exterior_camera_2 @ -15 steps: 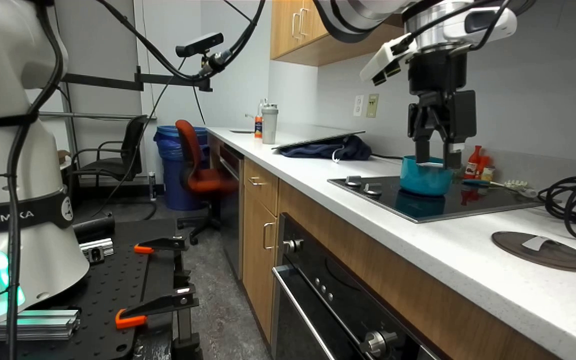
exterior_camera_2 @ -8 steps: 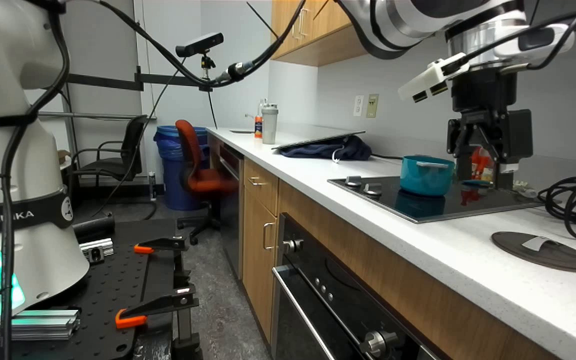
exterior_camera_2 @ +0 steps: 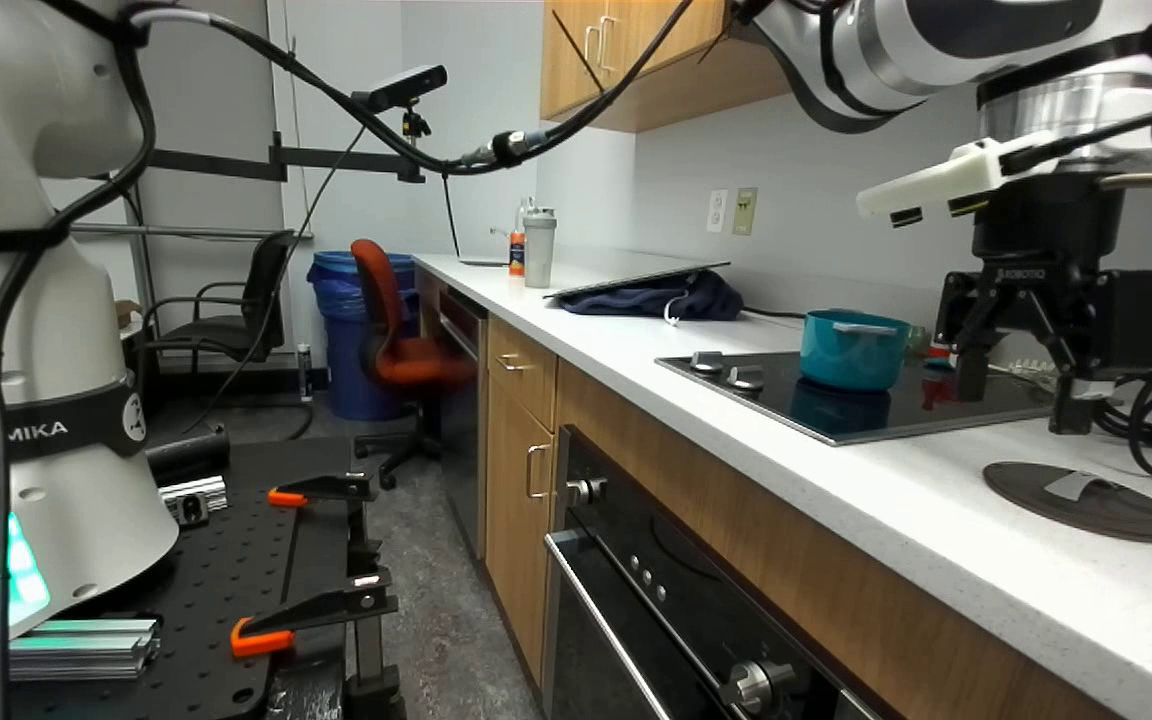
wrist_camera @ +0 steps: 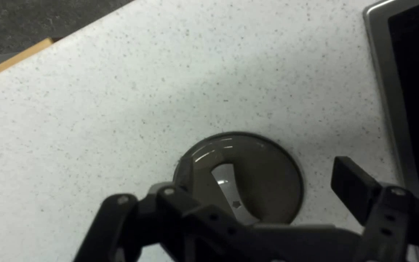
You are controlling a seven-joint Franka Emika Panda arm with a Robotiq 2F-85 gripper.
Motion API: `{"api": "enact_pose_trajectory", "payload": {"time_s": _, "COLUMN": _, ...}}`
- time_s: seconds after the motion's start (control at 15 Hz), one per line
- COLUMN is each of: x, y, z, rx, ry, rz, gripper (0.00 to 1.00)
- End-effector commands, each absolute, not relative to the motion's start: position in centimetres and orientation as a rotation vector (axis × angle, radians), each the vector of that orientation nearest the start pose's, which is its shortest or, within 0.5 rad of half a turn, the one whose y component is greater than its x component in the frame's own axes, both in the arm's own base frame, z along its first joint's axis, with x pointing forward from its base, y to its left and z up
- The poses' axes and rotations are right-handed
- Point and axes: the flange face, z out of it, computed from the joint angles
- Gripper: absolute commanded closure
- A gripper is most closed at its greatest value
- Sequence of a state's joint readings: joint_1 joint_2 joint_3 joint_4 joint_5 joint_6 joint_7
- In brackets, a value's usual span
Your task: Put the lid on the pot
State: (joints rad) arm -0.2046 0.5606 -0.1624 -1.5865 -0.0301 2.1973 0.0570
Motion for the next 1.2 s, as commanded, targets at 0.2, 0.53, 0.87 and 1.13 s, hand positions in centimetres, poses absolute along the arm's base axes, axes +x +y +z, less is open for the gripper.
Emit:
{"api": "enact_pose_trajectory", "payload": {"time_s": 0.2, "x": 68.1, "y": -26.5, "z": 31.6, "rx": -3.185, "ry": 0.499, "rz": 0.042, "gripper": 0.02}}
{"api": "enact_pose_trajectory", "payload": {"time_s": 0.53, "x": 68.9, "y": -26.6, "z": 30.3, "rx": -3.18, "ry": 0.395, "rz": 0.028, "gripper": 0.04}}
{"api": "enact_pose_trajectory", "payload": {"time_s": 0.87, "x": 69.1, "y": -26.1, "z": 28.8, "rx": -3.177, "ry": 0.312, "rz": 0.049, "gripper": 0.04}}
{"api": "enact_pose_trajectory", "payload": {"time_s": 1.13, "x": 70.0, "y": -26.1, "z": 28.9, "rx": -3.179, "ry": 0.274, "rz": 0.028, "gripper": 0.04}}
